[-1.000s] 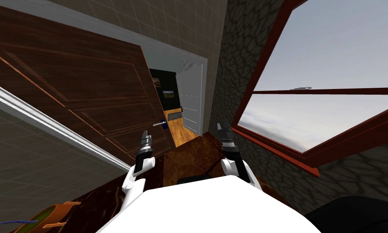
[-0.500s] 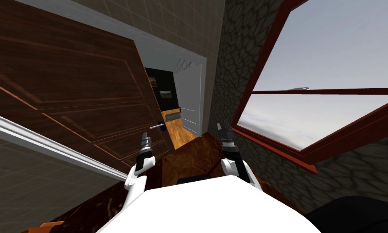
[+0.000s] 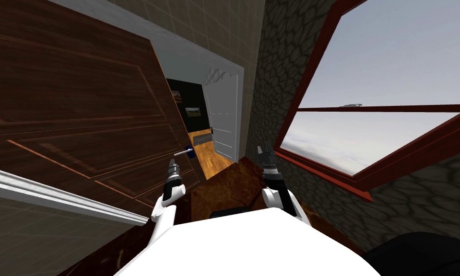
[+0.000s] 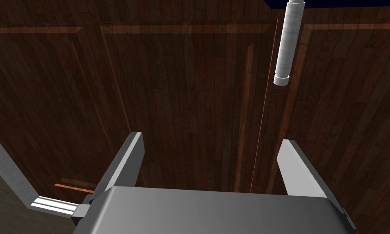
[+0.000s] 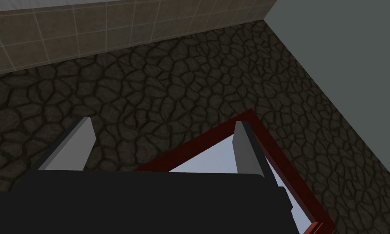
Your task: Push the door open
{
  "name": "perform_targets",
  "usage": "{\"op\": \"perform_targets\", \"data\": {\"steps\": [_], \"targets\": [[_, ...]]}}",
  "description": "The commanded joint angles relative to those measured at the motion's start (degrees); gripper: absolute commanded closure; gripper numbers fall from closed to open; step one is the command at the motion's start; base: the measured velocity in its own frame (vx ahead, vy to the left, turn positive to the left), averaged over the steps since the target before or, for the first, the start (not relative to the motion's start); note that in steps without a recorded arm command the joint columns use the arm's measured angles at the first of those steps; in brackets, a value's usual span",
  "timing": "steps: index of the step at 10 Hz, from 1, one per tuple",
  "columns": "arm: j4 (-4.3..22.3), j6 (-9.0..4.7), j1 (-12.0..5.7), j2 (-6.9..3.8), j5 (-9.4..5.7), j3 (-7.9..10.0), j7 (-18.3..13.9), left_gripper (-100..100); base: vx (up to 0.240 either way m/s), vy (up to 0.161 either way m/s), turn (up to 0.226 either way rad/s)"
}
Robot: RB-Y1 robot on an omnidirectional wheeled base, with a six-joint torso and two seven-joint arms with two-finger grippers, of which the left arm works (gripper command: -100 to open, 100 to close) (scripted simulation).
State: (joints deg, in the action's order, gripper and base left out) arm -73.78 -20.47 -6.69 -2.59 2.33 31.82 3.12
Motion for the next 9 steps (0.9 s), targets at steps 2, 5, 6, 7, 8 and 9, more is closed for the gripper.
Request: {"op": "perform_targets", "data": {"steps": [2,5,6,7,8,9], "targets": [[3.1,0.57,-1.89,0.46,0.06,1.86,0.7,-100,0.062,0.063,-0.080],[6.3,1.00,-3.75,1.05,0.12,3.75,1.4,-100,0.066,0.063,-0.066],[7.2,1.12,-4.27,1.25,0.13,4.28,1.6,-100,0.064,0.052,-0.059],[8.1,1.24,-4.79,1.45,0.15,4.82,1.7,-100,0.058,0.050,-0.043],[9.7,1.46,-5.73,1.84,0.18,5.77,2.1,-100,0.058,0.063,-0.090],[10.3,1.55,-6.09,2.01,0.19,6.14,2.2,-100,0.060,0.062,-0.080]]}}
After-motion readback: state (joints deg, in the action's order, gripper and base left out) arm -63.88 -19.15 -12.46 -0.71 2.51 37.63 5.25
